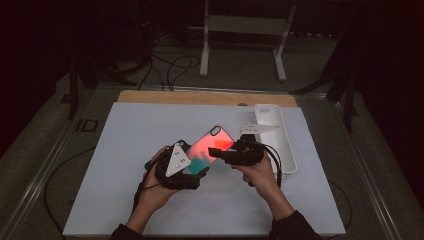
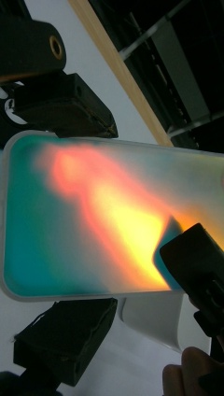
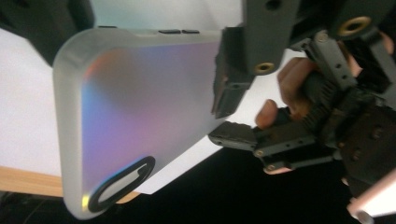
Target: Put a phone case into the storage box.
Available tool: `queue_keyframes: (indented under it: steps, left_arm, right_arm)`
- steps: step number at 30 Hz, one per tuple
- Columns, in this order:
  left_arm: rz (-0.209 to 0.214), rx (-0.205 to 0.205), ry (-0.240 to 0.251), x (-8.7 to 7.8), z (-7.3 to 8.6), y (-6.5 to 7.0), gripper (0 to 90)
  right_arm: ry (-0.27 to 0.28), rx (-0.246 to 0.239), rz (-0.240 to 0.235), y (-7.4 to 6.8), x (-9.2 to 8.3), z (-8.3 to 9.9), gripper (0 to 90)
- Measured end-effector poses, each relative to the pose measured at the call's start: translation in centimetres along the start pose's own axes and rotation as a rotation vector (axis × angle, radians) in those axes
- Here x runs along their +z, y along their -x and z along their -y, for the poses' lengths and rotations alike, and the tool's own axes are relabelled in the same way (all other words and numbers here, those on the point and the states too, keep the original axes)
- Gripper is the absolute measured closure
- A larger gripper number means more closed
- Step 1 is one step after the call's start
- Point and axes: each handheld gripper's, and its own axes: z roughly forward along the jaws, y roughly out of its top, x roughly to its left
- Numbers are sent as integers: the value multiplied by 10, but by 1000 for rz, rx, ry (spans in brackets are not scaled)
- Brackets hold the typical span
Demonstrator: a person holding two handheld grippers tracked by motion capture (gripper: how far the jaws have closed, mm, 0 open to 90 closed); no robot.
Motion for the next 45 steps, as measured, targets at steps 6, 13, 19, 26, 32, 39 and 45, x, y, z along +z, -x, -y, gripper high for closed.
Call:
queue_keyframes:
  steps: [6, 13, 19, 26, 32, 39, 45]
  left_arm:
    - [5, 0, -11, 3, 1, 2, 171]
    - [-5, 20, -29, 5, 0, 5, 179]
    - [28, -15, -29, 5, 1, 1, 137]
    - [79, -68, -18, 1, 1, -8, 115]
    - [110, -96, -14, -1, 2, -12, 101]
    - [168, -137, -9, -2, 4, -17, 66]
    - [214, -154, -13, 0, 6, -20, 23]
  right_arm:
    - [13, 22, -45, -2, 0, 0, 738]
    - [37, 35, -96, -7, 1, -1, 864]
    - [28, -12, -70, -11, 0, -4, 866]
    - [26, -23, -55, -9, -2, -5, 865]
    - [21, -40, -52, -9, -4, -5, 865]
    - [28, -82, -66, -11, -9, -7, 865]
    - [34, -112, -91, -15, -13, -9, 865]
